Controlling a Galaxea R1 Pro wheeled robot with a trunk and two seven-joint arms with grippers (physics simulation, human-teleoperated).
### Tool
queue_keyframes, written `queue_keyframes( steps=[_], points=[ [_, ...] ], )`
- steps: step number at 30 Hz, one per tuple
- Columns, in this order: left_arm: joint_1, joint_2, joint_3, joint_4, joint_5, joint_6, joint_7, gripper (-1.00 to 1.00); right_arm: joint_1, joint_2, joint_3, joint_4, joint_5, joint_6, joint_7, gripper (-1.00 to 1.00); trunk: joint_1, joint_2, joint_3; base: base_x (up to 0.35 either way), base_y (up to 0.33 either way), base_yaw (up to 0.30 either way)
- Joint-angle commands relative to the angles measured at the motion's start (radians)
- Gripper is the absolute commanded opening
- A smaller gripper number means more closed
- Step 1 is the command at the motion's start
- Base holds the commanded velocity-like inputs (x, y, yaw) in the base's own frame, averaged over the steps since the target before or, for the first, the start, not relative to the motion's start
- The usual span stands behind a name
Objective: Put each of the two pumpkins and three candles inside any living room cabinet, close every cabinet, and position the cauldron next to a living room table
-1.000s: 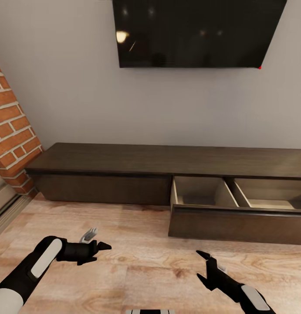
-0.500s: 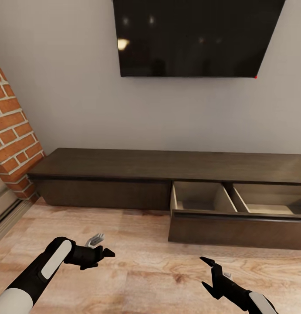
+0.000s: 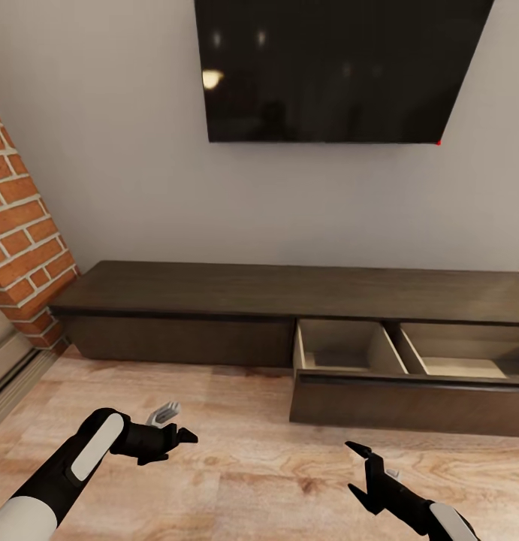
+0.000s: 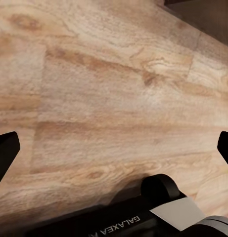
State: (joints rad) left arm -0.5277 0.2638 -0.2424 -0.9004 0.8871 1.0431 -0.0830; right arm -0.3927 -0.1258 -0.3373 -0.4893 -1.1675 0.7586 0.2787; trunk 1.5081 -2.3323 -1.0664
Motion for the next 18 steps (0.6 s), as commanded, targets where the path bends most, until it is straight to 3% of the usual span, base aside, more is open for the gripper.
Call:
queue_keyframes(
  steps=[1, 9, 18],
  points=[
    [0.000, 0.000, 0.000, 0.000, 0.000, 0.000, 0.000, 1.00, 0.000, 0.000, -0.001, 0.000, -0.001, -0.001, 0.001, 1.00, -0.004, 0.007, 0.003, 0.000, 0.000, 0.000],
    [0.000, 0.000, 0.000, 0.000, 0.000, 0.001, 0.000, 1.00, 0.000, 0.001, 0.000, 0.001, -0.003, -0.003, 0.002, 1.00, -0.035, 0.063, 0.028, -0.012, 0.000, 0.000],
    [0.000, 0.000, 0.000, 0.000, 0.001, 0.002, 0.000, 1.00, 0.000, 0.001, -0.001, 0.001, -0.003, -0.003, 0.000, 1.00, -0.069, 0.126, 0.056, -0.257, 0.000, 0.000]
  ],
)
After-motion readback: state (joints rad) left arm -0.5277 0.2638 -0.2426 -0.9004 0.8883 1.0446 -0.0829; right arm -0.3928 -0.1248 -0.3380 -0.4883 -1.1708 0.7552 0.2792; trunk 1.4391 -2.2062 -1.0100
